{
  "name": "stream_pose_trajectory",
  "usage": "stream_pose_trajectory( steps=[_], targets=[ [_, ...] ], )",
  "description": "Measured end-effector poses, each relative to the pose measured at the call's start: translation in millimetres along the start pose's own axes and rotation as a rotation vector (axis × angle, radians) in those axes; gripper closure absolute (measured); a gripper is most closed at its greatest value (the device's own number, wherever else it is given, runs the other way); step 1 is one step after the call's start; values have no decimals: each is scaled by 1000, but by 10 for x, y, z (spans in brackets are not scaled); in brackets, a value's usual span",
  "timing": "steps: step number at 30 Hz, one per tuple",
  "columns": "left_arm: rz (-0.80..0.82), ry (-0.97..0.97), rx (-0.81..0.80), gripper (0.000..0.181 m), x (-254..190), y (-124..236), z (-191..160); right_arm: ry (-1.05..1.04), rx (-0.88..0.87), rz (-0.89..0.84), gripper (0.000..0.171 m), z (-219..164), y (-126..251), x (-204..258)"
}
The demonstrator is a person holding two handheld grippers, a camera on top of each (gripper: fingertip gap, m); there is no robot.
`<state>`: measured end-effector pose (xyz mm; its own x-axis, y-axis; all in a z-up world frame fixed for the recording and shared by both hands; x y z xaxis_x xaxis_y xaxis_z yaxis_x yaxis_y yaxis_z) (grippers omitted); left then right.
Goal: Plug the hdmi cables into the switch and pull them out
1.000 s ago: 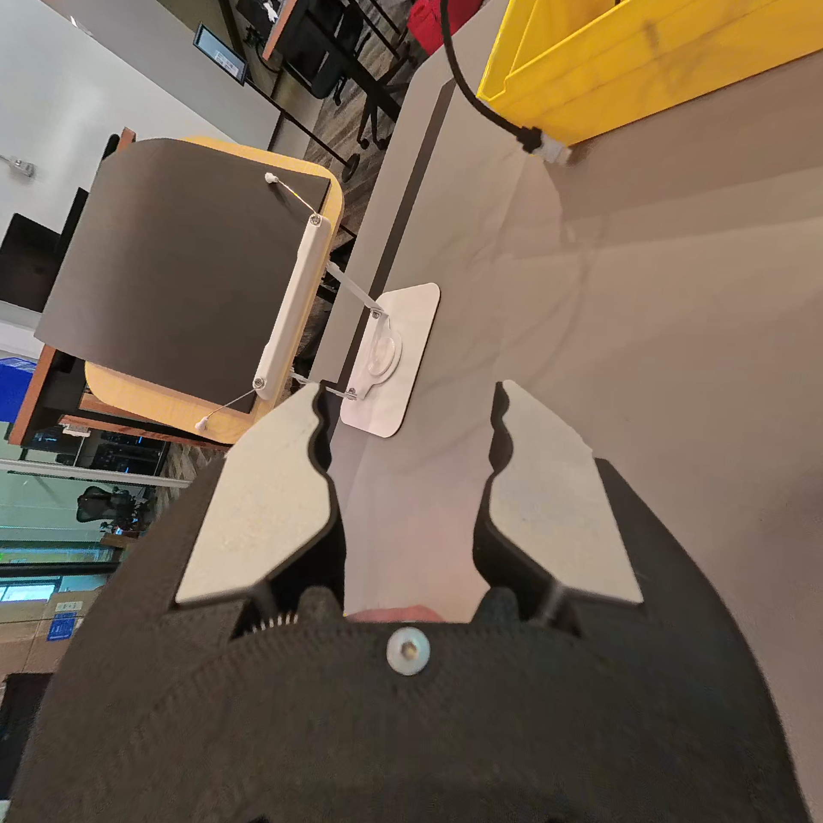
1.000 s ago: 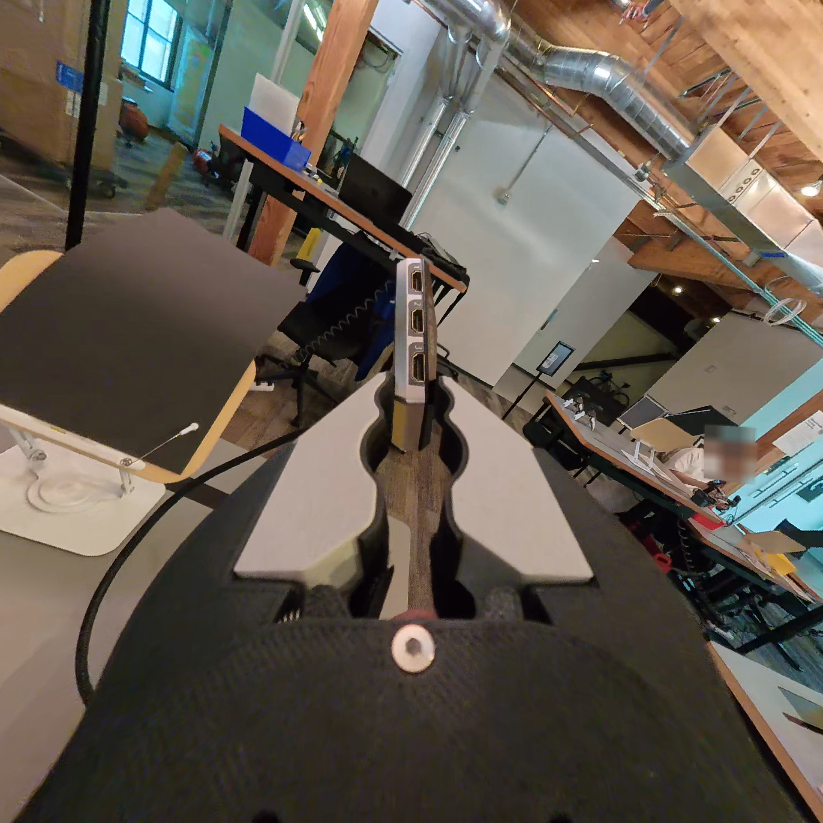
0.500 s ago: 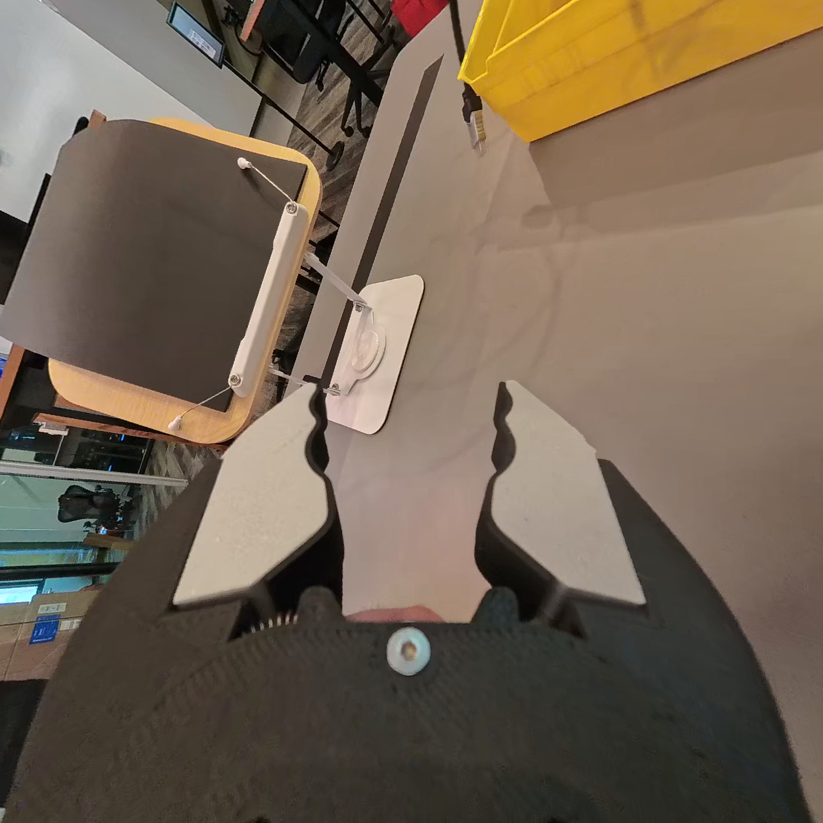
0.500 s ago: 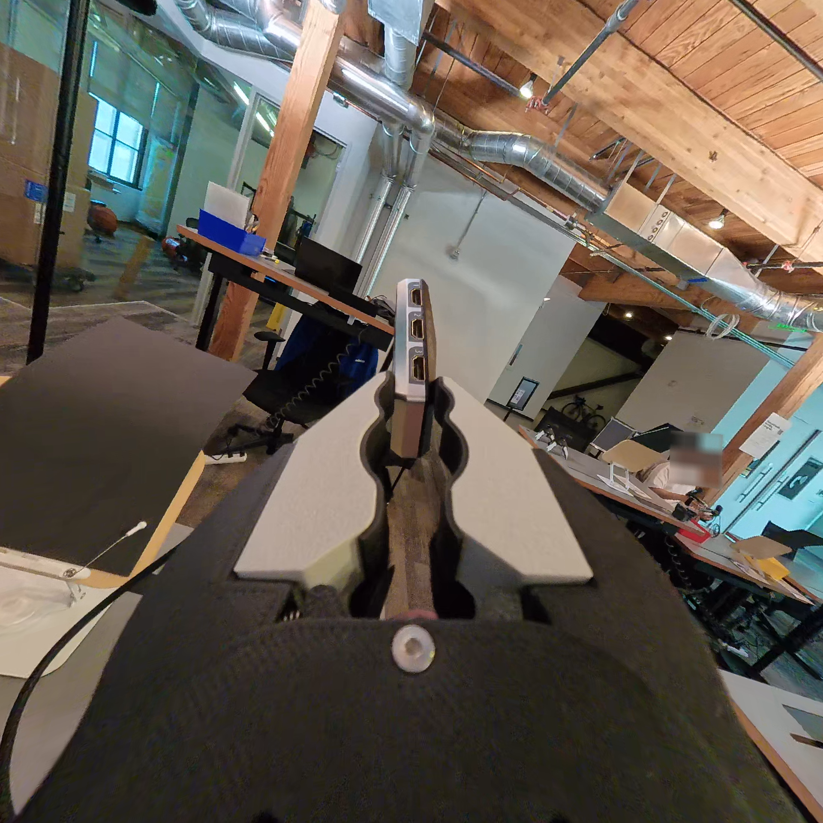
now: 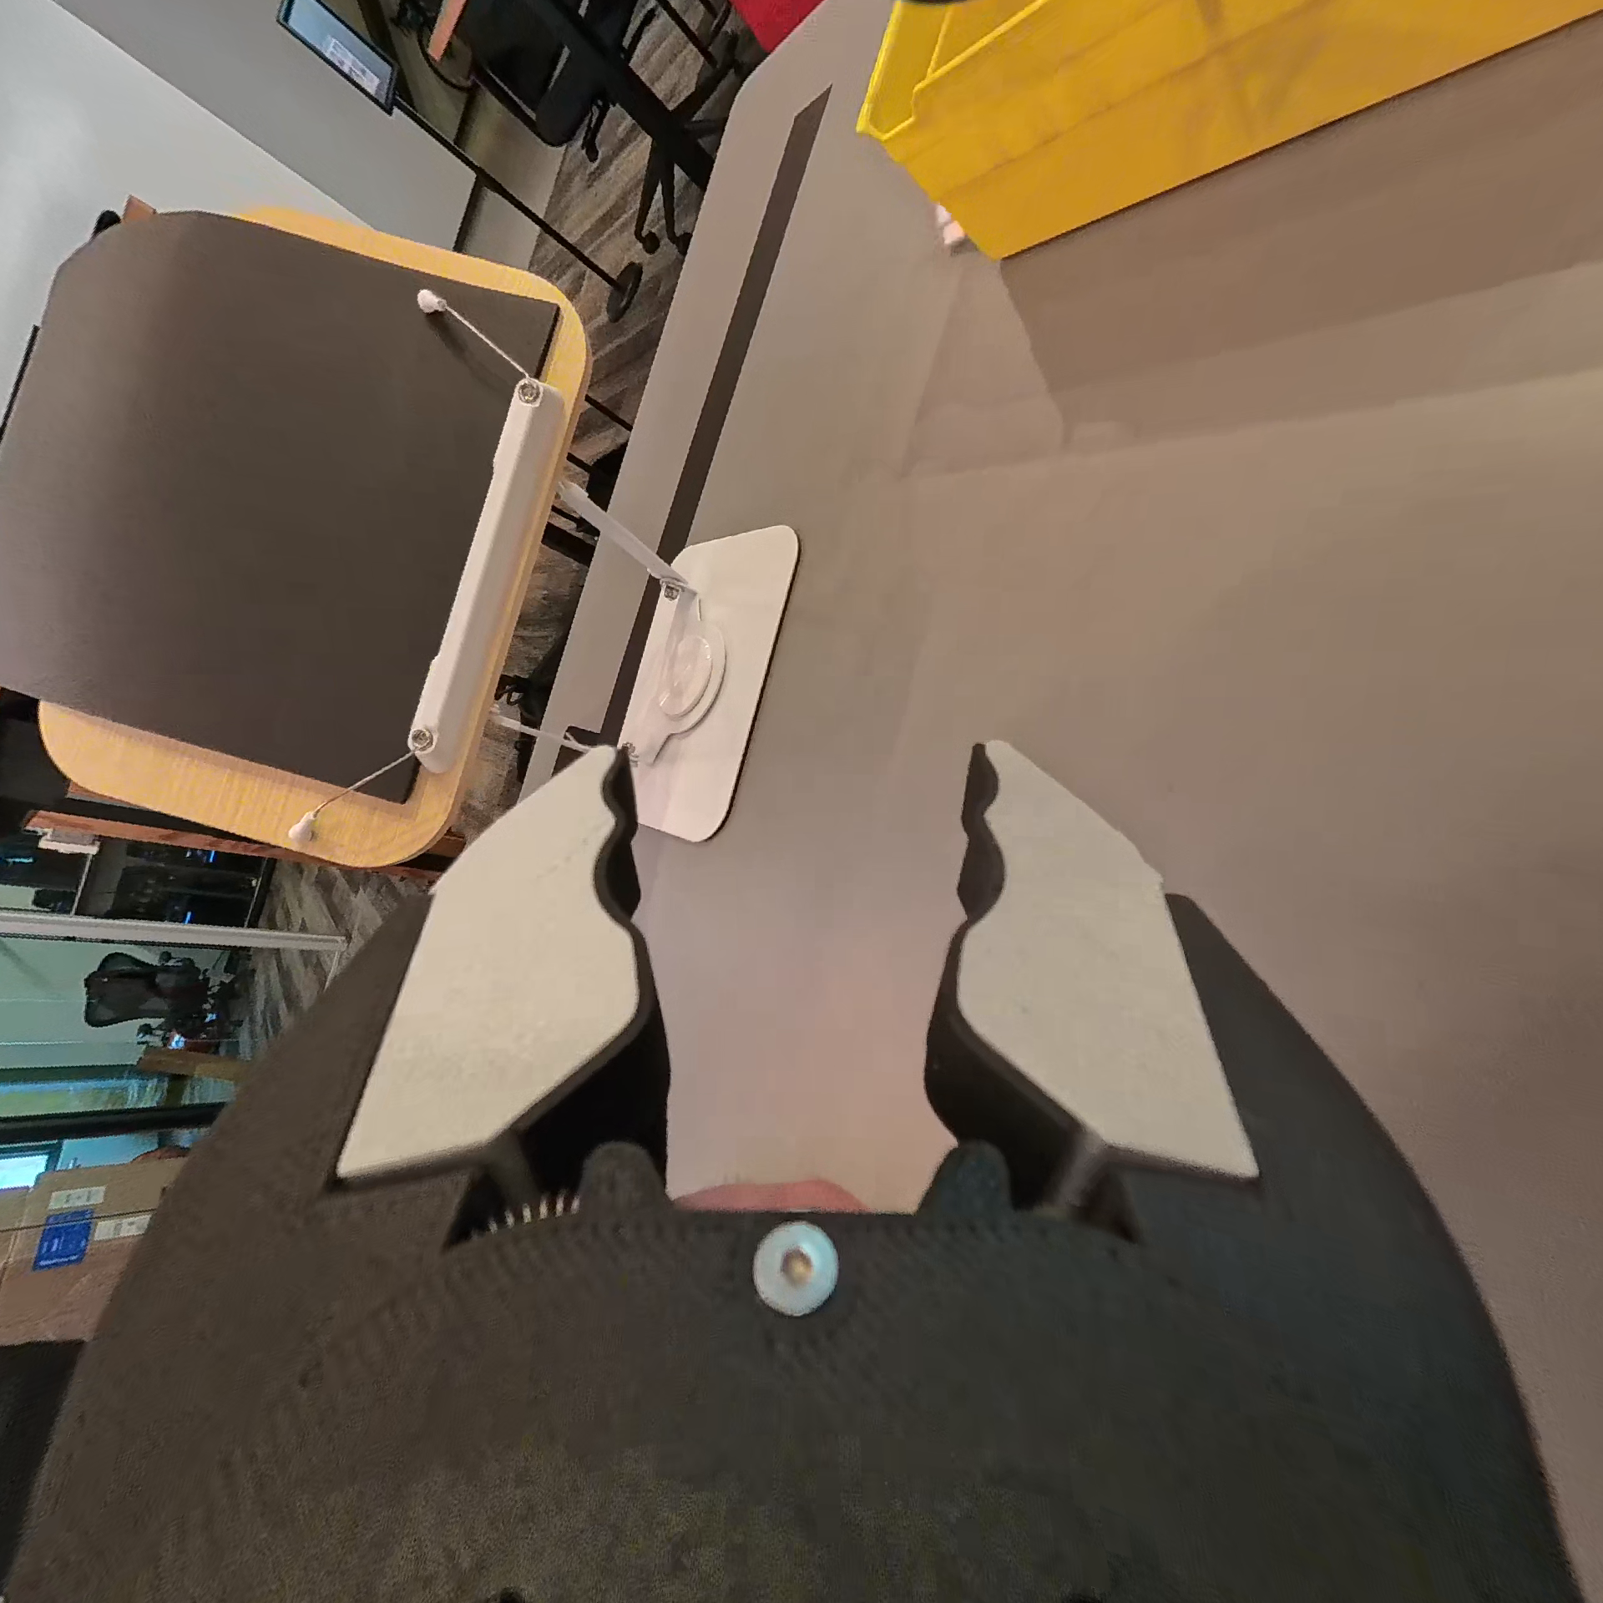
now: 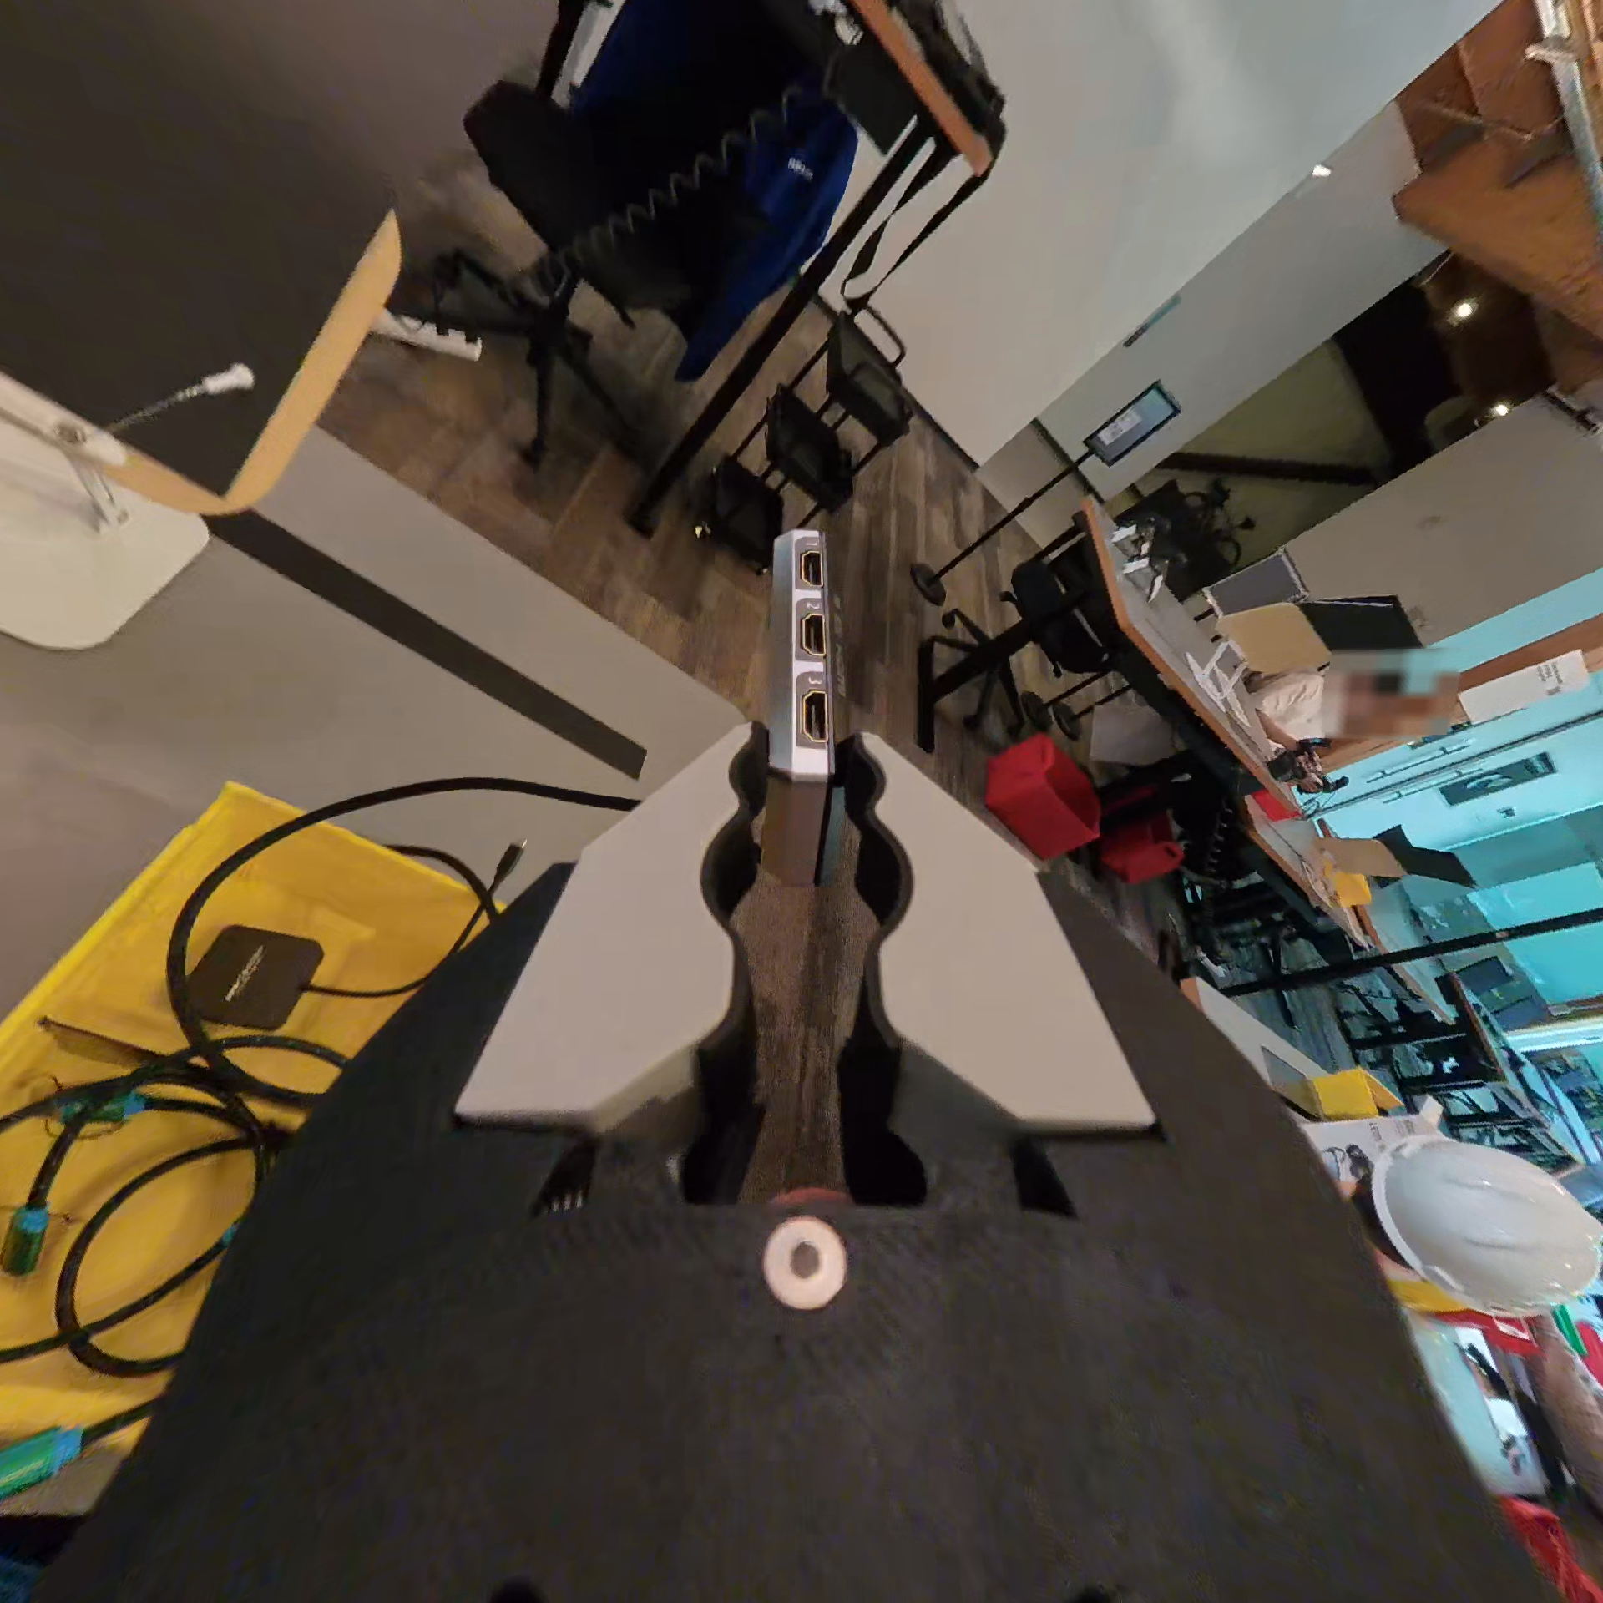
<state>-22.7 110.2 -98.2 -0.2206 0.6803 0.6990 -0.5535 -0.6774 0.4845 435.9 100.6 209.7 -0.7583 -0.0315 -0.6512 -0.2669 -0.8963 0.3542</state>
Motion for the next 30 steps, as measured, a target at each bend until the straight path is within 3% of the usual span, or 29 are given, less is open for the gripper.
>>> stream_pose_trajectory(
  steps=[6,10,16,20,23,30],
  targets=[
    [-20,-3,12,109,-61,-58,-9,12,35,138,156,-294,-390,446],
    [-37,-5,22,109,-114,-103,-33,-44,6,156,156,-288,-658,493],
    [-43,3,31,109,-106,-124,-84,-316,-183,197,156,-40,-731,53],
    [-49,13,41,109,-94,-147,-137,-384,-257,81,156,-19,-688,-234],
    [-53,17,43,109,-100,-149,-154,-335,-205,-32,156,-203,-780,-238],
    [-55,8,50,109,-131,-162,-144,-311,-150,-32,156,-764,-1087,334]
  ],
)
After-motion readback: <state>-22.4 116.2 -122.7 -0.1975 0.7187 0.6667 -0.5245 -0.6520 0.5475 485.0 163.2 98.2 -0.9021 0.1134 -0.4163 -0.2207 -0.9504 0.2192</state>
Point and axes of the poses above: each gripper's, where its closed fingertips meet, y back along the fingers, z out of its top, x = y × z across the jaws, the point moved 6 cm from there along y, back along the fingers, and after that the axes turned 4 degrees about x, right-handed, at the moved point
